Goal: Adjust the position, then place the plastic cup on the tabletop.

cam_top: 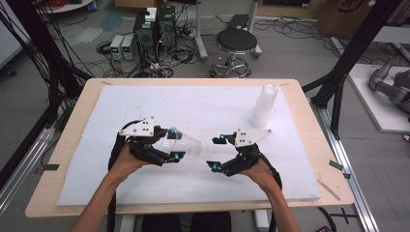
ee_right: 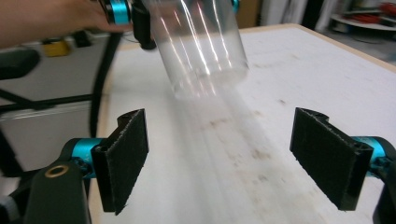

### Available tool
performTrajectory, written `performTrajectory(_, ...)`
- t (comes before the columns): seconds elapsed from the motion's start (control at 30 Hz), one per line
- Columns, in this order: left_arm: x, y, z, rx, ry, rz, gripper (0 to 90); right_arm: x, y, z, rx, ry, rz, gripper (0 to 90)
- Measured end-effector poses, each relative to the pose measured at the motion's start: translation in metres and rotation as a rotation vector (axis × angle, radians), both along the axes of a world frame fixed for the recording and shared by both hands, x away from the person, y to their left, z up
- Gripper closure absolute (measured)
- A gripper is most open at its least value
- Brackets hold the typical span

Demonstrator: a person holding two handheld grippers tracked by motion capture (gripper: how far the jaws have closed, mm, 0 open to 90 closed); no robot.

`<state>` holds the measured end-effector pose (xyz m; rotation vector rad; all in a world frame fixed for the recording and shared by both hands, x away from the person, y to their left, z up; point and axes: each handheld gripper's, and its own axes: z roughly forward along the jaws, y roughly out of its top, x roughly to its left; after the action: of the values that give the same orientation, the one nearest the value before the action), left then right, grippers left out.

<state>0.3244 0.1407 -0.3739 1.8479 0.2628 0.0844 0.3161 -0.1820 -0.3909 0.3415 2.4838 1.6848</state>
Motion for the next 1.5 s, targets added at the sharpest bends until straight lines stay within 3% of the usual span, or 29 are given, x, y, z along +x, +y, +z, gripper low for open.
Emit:
performTrajectory(0.03,0.002,0.0,0.002,0.026,-0.001,0.005,33.2,-0.001,-0.003,-0.002,-0.005,-0.004,-0.02,19.1)
performTrajectory(0.07,0.002,0.0,0.002,0.026,-0.001,0.005,33.2,-0.001,-0.003,-0.002,-0.005,-0.004,-0.02,19.1)
performTrajectory(0.1,0.006,-0.001,0.007,0.083,-0.003,0.006,33.2,-0.005,-0.007,-0.006,-0.019,-0.008,-0.082,19.2)
performTrajectory(0.13,0.006,-0.001,0.007,0.083,-0.003,0.006,33.2,-0.006,-0.009,-0.007,-0.022,-0.008,-0.099,19.1)
performTrajectory(0.17,0.011,-0.002,0.011,0.133,0.005,0.01,33.2,-0.008,-0.011,-0.008,-0.026,-0.012,-0.128,19.1)
performTrajectory(0.2,0.011,-0.002,0.011,0.133,0.005,0.01,33.2,-0.008,-0.011,-0.008,-0.026,-0.012,-0.128,19.1)
performTrajectory(0.23,0.016,-0.003,0.015,0.182,0.011,0.007,33.1,-0.01,-0.015,-0.012,-0.033,-0.005,-0.174,19.3)
performTrajectory(0.27,0.016,-0.003,0.015,0.182,0.011,0.007,33.1,-0.01,-0.015,-0.012,-0.033,-0.005,-0.174,19.3)
performTrajectory(0.37,0.027,-0.006,0.021,0.294,0.012,-0.001,32.8,-0.013,-0.025,-0.02,-0.052,0.014,-0.28,19.3)
performTrajectory(0.4,0.027,-0.006,0.021,0.294,0.012,-0.001,32.7,-0.013,-0.025,-0.02,-0.052,0.014,-0.28,19.3)
performTrajectory(0.43,0.032,-0.009,0.023,0.331,0.022,-0.004,32.7,-0.013,-0.031,-0.025,-0.057,0.027,-0.345,19.6)
performTrajectory(0.5,0.038,-0.01,0.025,0.376,0.019,-0.013,32.7,-0.015,-0.037,-0.03,-0.065,0.032,-0.412,19.6)
performTrajectory(0.53,0.038,-0.01,0.025,0.376,0.019,-0.013,32.7,-0.015,-0.041,-0.033,-0.066,0.034,-0.44,19.5)
performTrajectory(0.57,0.042,-0.013,0.028,0.415,0.027,-0.027,32.6,-0.016,-0.044,-0.035,-0.07,0.046,-0.466,19.6)
performTrajectory(0.67,0.045,-0.016,0.032,0.451,0.03,-0.044,32.5,-0.018,-0.053,-0.042,-0.093,0.053,-0.522,19.5)
performTrajectory(0.7,0.048,-0.019,0.036,0.501,0.024,-0.051,32.5,-0.019,-0.057,-0.045,-0.1,0.057,-0.54,19.5)
performTrajectory(0.83,0.052,-0.024,0.042,0.574,0.014,-0.057,32.6,-0.02,-0.064,-0.053,-0.118,0.057,-0.588,19.5)
performTrajectory(0.97,0.052,-0.026,0.042,0.605,0.01,-0.061,32.6,-0.019,-0.067,-0.057,-0.117,0.059,-0.606,19.5)
performTrajectory(1.5,0.054,-0.028,0.038,0.626,0.017,-0.058,32.7,-0.017,-0.067,-0.063,-0.126,0.076,-0.621,19.5)
